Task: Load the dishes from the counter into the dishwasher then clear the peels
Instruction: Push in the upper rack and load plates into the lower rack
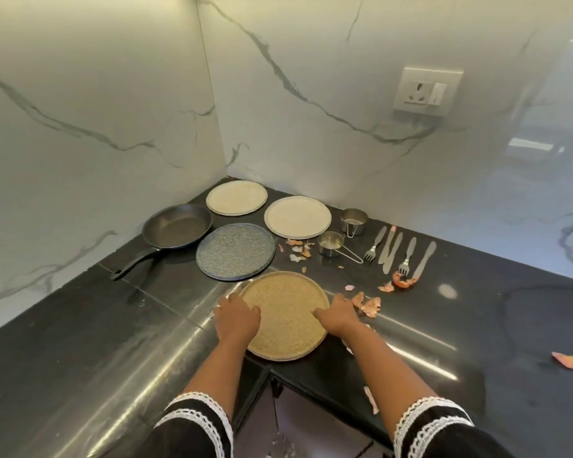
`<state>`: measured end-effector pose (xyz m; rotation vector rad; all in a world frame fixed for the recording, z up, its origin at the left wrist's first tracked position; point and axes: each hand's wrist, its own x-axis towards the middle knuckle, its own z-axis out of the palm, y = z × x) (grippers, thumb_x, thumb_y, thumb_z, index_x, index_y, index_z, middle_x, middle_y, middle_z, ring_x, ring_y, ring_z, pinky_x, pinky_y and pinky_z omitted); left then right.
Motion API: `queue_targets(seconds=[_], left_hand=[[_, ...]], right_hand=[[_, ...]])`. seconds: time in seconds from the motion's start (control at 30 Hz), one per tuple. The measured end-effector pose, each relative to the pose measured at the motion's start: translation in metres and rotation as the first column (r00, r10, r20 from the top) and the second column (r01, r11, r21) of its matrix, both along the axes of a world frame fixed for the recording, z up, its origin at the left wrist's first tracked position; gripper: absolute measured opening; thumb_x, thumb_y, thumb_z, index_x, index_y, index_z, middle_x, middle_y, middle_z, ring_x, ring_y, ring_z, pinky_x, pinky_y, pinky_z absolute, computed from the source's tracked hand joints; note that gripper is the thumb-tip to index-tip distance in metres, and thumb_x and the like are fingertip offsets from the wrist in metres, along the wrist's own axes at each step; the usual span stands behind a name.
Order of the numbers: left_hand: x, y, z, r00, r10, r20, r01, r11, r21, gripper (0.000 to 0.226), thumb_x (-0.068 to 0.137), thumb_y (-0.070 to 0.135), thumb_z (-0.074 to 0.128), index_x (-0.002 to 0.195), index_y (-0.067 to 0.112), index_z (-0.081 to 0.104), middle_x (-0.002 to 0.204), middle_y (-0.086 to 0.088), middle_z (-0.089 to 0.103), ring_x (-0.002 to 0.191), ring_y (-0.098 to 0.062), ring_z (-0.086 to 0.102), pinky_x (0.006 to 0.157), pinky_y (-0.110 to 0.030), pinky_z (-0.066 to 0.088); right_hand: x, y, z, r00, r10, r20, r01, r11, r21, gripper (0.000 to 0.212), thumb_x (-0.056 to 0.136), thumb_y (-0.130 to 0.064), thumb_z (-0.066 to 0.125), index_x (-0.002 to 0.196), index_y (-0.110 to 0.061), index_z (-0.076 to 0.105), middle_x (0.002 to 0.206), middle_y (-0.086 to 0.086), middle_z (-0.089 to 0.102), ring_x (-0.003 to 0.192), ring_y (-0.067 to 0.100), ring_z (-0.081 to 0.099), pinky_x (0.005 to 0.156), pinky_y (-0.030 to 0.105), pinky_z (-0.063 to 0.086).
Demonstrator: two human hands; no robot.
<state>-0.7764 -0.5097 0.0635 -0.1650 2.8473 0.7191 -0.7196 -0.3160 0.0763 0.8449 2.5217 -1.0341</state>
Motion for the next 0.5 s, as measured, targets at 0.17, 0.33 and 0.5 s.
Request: queue_targets(seconds=[0.17, 0.33, 0.5], left_hand=[[-0.012, -0.005, -0.008, 0.996, 0.045, 0.08, -0.055, 0.992, 0.118, 0.066, 0.093, 0.03, 0.056, 0.148, 0.007, 0.029, 0.15, -0.016, 0.031, 0.137, -0.033, 0.032, 0.106, -0.041, 0.035], [-0.016, 0.001, -0.007, 0.993, 0.081, 0.088, -0.091, 0.989, 0.113, 0.064, 0.092, 0.031, 0.056, 0.145, 0.006, 0.031, 0.15, -0.015, 0.029, 0.137, -0.035, 0.03, 0.105, -0.043, 0.036], [-0.021, -0.009, -0.019, 0.978, 0.154, 0.141, -0.191, 0.931, 0.312, 0.068, 0.082, 0.03, 0.066, 0.143, 0.011, 0.042, 0.135, -0.015, 0.052, 0.118, -0.034, 0.053, 0.094, -0.043, 0.048]], right_hand=[[-0.017, -0.002, -0.011, 0.985, -0.17, 0.036, 0.172, 0.985, -0.031, 0.074, 0.088, -0.037, 0.061, 0.147, -0.005, 0.029, 0.149, 0.019, 0.035, 0.134, 0.036, 0.038, 0.108, 0.043, 0.039], [-0.026, -0.001, -0.02, 0.948, -0.312, 0.061, 0.318, 0.927, -0.199, 0.066, 0.083, -0.036, 0.061, 0.139, -0.005, 0.042, 0.137, 0.017, 0.047, 0.12, 0.032, 0.05, 0.098, 0.041, 0.047], [-0.023, 0.002, -0.019, 0.916, -0.389, 0.1, 0.401, 0.885, -0.236, 0.055, 0.091, -0.022, 0.05, 0.14, 0.001, 0.04, 0.143, 0.022, 0.039, 0.129, 0.034, 0.041, 0.105, 0.042, 0.042]])
